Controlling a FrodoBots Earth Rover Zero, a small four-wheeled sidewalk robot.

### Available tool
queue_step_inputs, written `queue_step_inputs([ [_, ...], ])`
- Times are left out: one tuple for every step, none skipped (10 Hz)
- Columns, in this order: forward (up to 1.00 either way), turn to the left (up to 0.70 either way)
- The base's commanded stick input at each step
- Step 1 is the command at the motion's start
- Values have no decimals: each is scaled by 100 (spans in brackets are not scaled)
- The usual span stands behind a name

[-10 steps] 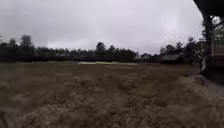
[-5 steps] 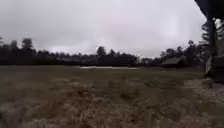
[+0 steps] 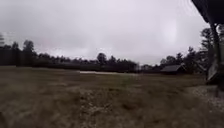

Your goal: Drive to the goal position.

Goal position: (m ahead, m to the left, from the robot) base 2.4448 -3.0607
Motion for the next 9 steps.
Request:
queue_step_inputs([
  [70,0],
  [70,0],
  [70,0],
  [70,0],
  [70,0],
  [70,0],
  [70,0],
  [70,0],
  [70,0],
])
